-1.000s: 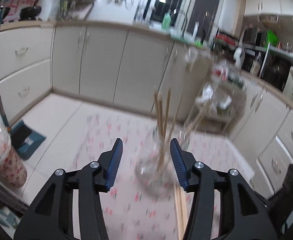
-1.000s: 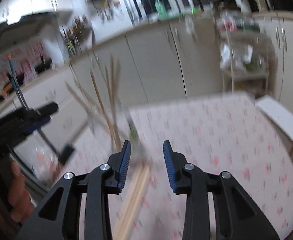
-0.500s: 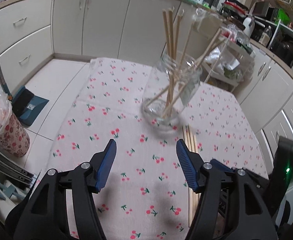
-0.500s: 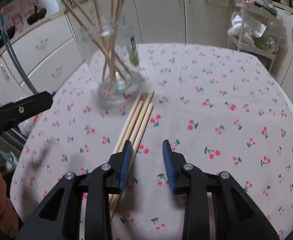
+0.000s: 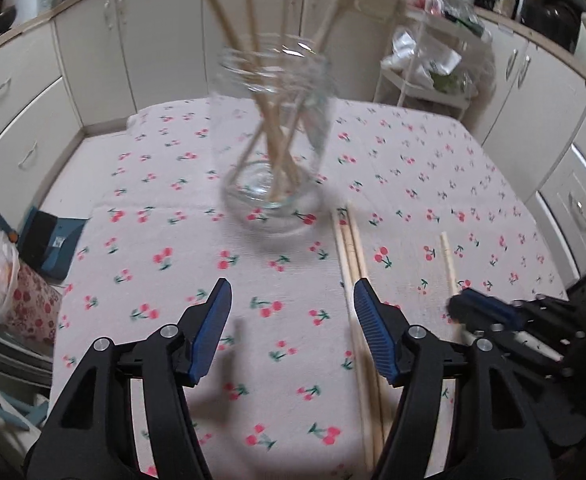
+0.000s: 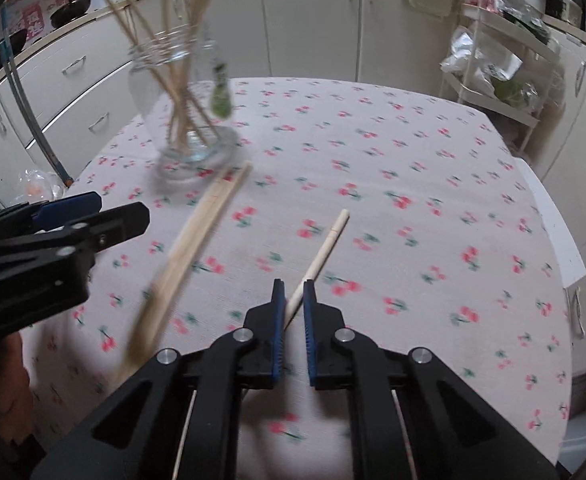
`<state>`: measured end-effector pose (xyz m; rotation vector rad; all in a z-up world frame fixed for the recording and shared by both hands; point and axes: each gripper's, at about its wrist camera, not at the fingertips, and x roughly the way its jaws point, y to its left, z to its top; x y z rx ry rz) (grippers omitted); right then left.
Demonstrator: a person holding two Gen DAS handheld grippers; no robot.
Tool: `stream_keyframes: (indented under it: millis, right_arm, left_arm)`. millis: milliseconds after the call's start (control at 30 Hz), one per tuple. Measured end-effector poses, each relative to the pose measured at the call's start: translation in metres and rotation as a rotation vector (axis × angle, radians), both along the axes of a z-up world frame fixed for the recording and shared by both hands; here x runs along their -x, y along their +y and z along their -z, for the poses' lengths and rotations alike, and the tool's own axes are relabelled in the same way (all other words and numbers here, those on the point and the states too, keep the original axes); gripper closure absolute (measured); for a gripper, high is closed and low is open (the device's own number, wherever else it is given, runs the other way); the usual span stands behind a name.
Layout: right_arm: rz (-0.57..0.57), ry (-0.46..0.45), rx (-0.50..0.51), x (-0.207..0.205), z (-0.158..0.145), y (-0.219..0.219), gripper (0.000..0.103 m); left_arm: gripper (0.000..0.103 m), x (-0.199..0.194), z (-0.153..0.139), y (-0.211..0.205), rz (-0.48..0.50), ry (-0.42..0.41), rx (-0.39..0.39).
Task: Organize utensils
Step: 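Lower both open tools back around the loose wooden sticks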
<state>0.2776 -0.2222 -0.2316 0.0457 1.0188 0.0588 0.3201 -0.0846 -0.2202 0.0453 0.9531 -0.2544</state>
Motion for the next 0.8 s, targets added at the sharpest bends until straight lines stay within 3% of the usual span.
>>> stream_keyframes:
  millis: [400, 500, 600, 633, 667, 800]
  right_arm:
    - [0.011, -0.023, -0.092, 0.004, 0.001, -0.014, 0.093]
    - [0.008, -0.026, -0.099, 0.005, 0.001, -0.015, 0.093]
    - [-0.007, -0.026, -0.104, 0.006, 0.001, -0.012, 0.093]
    - [-0.017, -0.025, -0.103, 0.007, 0.001, -0.009, 0.093]
    - [-0.028, -0.024, -0.105, 0.008, 0.001, -0.006, 0.094]
    - [-0.033, -0.022, -0.128, 0.009, 0.001, -0.005, 0.094]
  left_arm:
    - [0.043, -0.013, 0.016, -0.021, -0.004, 0.023, -0.088]
    - [0.055, -0.015, 0.018, -0.018, -0.015, 0.044, -0.063]
    - [0.064, -0.008, 0.017, -0.021, 0.008, 0.031, -0.09]
    - [0.08, -0.005, 0.018, -0.023, 0.016, 0.038, -0.114]
    - [0.088, -0.002, 0.018, -0.023, 0.02, 0.039, -0.115]
    - [0.095, 0.007, 0.016, -0.011, 0.017, 0.073, -0.076]
